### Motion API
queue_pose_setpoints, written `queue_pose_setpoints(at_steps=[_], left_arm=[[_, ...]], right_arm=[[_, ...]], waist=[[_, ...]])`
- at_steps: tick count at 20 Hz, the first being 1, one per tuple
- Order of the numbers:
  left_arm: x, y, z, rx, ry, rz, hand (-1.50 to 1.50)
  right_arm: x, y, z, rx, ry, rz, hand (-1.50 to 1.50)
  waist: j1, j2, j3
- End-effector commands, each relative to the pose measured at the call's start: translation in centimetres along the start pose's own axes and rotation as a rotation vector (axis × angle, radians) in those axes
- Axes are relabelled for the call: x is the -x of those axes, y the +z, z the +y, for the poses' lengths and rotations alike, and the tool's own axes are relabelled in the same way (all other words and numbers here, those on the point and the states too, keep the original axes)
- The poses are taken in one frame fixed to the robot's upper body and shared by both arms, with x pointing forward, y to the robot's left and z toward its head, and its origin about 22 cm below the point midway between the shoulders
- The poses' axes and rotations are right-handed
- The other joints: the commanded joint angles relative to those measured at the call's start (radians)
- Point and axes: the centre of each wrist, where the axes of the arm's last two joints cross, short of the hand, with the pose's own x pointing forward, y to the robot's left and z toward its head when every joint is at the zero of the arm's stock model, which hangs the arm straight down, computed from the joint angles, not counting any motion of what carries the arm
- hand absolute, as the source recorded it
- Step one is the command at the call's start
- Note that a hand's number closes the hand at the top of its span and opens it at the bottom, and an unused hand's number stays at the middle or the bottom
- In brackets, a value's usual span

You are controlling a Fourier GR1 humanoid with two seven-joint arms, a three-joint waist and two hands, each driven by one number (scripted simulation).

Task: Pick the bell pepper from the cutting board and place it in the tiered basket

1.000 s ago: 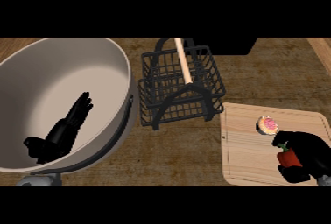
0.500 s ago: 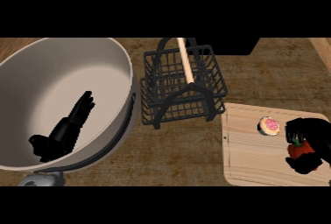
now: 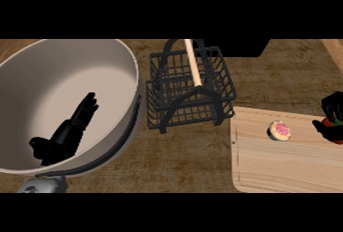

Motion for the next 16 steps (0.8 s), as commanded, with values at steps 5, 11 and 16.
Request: queue_pose_setpoints(at_steps=[5, 11, 16], left_arm=[[0.7, -0.6, -3.0, 0.049, 0.051, 0.031, 0.00], [0.2, -1.5, -4.4, 0.048, 0.048, -0.003, 0.00], [1.5, -1.1, -4.5, 0.045, 0.032, -0.011, 0.00]], right_arm=[[-3.1, -1.5, -5.8, 0.168, -0.424, -0.275, 1.50], [-6.4, -0.2, -12.0, 0.212, -0.407, -0.355, 1.50], [-13.1, 0.0, -15.9, 0.186, -0.436, -0.377, 1.50]], waist=[[-0.041, 0.003, -0.012], [-0.033, 0.005, -0.012], [-0.030, 0.004, -0.013]])
